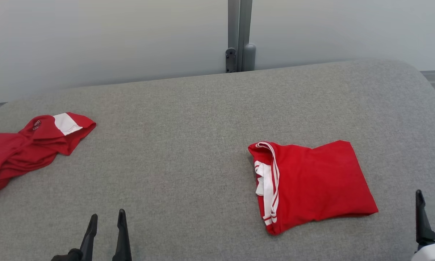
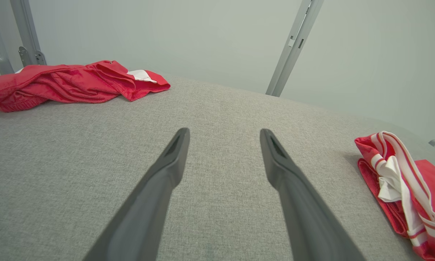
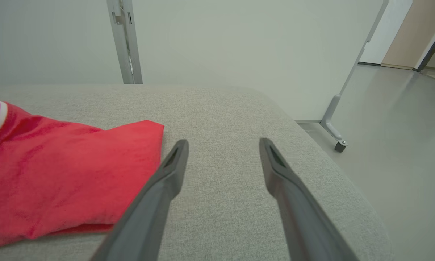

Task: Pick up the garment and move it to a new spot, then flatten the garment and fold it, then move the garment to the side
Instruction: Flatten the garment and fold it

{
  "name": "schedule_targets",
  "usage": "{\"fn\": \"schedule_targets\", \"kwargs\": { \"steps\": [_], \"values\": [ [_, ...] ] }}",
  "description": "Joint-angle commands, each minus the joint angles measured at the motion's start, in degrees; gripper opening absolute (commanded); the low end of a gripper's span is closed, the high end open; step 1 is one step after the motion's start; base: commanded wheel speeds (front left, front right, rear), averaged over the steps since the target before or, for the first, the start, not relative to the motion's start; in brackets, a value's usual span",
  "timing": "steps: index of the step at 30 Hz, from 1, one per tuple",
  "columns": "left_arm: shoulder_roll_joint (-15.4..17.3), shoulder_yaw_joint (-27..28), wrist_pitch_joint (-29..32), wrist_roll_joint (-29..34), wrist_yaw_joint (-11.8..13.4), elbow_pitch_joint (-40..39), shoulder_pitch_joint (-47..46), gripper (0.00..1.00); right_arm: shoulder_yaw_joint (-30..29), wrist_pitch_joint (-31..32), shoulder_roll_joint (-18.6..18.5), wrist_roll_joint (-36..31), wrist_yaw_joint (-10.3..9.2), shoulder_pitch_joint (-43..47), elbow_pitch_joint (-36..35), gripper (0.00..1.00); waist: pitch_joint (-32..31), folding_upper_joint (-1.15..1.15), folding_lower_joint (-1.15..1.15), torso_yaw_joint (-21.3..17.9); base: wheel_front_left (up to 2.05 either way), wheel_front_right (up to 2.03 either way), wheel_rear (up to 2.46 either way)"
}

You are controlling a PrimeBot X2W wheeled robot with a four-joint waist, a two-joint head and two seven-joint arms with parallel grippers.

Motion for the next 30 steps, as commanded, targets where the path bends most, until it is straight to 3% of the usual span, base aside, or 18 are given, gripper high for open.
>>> {"fn": "schedule_targets", "kwargs": {
  "steps": [1, 7, 8, 9, 10, 15, 18, 30],
  "values": [
    [0.1, 0.28, -0.19, 0.19, 0.36, -0.34, 0.6, 1.0, 0.83, -0.15, 0.36, 0.22, -0.1, -0.91, -0.72, 1.0, 0.06, 0.0, 0.0, 0.04, 0.0, 0.0, 0.0],
    [0.1, 0.08, -0.18, 0.17, 0.3, -0.66, -0.41, 1.0, 4.2, -0.15, 1.3, -1.49, -0.1, -3.9, -3.3, 1.0, 0.7, 0.0, 0.0, 0.45, 0.0, 0.0, 0.0],
    [0.1, 0.01, -0.18, 0.08, 0.33, -0.76, -0.68, 1.0, 5.85, -0.15, 1.89, -1.68, -0.09, -4.67, -3.05, 0.39, 0.99, 0.0, 0.0, 0.56, 0.0, 0.0, 0.0],
    [0.1, -0.07, -0.18, -0.17, 0.38, -0.94, -1.08, 1.0, 7.86, -0.15, 2.32, -1.96, -0.05, -6.02, -2.94, 0.09, 1.52, 0.0, 0.0, 0.68, 0.0, 0.0, 0.0],
    [0.1, -0.19, -0.18, -0.29, 0.41, -1.02, -1.5, 1.0, 9.9, -0.15, 2.66, -2.16, -0.06, -7.29, -2.24, 0.0, 2.09, 0.0, 0.0, 0.83, 0.0, 0.0, 0.0],
    [0.09, -1.84, -0.18, -0.91, 0.21, -1.32, -4.43, 1.0, 18.31, -0.16, 5.1, -4.5, -0.09, -15.89, 6.86, 0.0, 6.38, 0.0, 0.0, 1.92, 0.0, 0.0, 0.0],
    [0.11, -3.63, -0.18, -0.77, -0.12, -0.78, -6.6, 1.0, 22.22, -0.16, 7.22, -6.68, -0.1, -23.5, 16.99, 0.0, 8.72, 0.0, 0.0, 3.2, 0.0, 0.0, 0.0],
    [0.11, -4.28, -0.19, -0.36, -0.59, 0.18, -8.59, 1.0, 27.92, -0.15, 9.35, -7.63, -0.09, -34.04, 32.95, 0.0, 11.34, 0.0, 0.0, 6.25, 0.0, 0.0, 0.0]
  ]
}}
